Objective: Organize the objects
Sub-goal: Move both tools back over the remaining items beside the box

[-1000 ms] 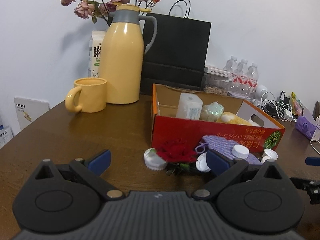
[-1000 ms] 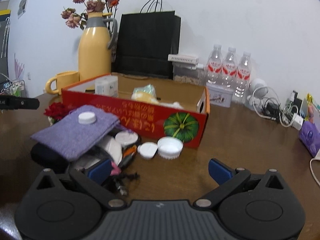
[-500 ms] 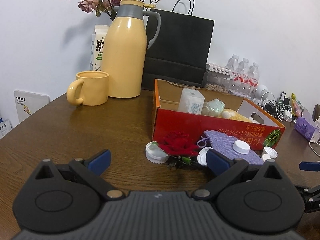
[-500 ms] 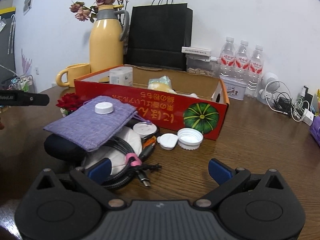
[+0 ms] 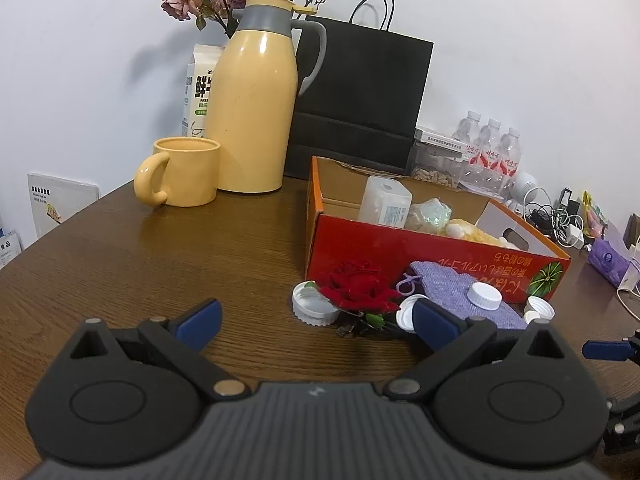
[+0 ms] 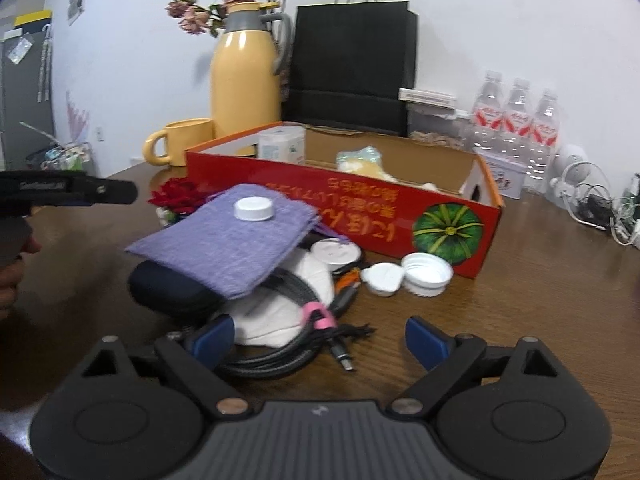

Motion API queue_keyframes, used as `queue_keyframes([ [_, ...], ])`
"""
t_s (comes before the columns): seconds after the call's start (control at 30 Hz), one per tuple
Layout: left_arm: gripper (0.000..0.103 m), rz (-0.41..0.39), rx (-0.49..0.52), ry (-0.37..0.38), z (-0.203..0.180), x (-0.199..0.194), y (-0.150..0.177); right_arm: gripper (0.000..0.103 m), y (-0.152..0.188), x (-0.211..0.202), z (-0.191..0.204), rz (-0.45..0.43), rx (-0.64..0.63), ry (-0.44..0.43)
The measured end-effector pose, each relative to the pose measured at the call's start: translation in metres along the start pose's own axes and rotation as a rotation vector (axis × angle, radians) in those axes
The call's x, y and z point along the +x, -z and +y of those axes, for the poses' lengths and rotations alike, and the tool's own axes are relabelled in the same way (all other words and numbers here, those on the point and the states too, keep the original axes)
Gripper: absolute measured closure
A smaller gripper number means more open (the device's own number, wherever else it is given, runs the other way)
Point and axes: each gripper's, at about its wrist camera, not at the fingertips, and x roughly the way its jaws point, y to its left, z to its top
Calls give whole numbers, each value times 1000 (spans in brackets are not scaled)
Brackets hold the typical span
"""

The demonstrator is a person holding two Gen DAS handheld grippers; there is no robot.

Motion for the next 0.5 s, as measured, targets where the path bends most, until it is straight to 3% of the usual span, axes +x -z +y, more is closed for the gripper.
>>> queue_keyframes([
  [0.13,0,-8,1,2,0,-2,0,1,1,1,11,15,-40,-40],
  [0.5,0,42,19,32,-2,-1,4,0,-12,35,23,91,-69,-57],
])
